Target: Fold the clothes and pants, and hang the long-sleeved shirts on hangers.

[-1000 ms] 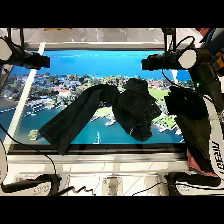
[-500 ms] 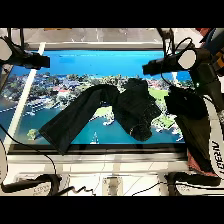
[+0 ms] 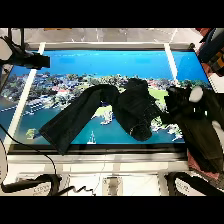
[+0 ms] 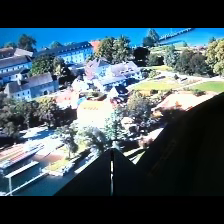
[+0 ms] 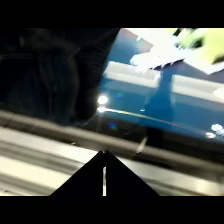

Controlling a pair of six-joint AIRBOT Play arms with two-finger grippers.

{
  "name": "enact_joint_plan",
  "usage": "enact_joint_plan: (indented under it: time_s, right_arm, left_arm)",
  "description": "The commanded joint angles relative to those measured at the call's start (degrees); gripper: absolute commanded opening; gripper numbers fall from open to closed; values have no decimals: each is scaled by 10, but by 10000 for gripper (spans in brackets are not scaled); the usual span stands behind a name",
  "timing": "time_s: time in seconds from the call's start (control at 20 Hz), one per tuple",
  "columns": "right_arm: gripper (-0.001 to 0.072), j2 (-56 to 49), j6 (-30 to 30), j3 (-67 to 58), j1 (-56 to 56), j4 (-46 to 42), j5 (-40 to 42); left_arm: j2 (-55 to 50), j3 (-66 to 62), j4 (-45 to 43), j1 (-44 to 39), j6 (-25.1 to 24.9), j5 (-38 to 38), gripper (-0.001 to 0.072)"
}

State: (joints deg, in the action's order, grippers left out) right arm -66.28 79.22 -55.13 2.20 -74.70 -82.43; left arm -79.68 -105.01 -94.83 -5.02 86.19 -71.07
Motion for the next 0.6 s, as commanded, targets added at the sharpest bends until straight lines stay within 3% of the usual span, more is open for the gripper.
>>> enact_joint_plan:
  time_s: [0.0, 0.05, 0.1, 0.15, 0.2, 0.35, 0.55]
  right_arm:
    - [32, 131, 14, 210, 10, 114, 90]
    - [48, 157, 45, 259, 10, 143, 140]
    - [187, 176, 81, 305, 10, 167, 197]
    - [397, 181, 113, 338, 10, 184, 243]
    - [483, 177, 139, 369, 10, 203, 290]
    - [490, 155, 139, 405, 10, 284, 388]
    - [489, 111, 96, 401, 10, 379, 476]
  left_arm:
    - [0, 0, 45, 0, 0, 3, 16]
    - [0, 0, 55, 0, 0, 3, 16]
    - [0, 0, 55, 0, 0, 6, 16]
    - [0, 0, 56, 0, 0, 13, 16]
    - [0, 0, 55, 0, 0, 16, 16]
    - [0, 0, 51, 0, 0, 14, 67]
    - [0, 0, 51, 0, 0, 14, 65]
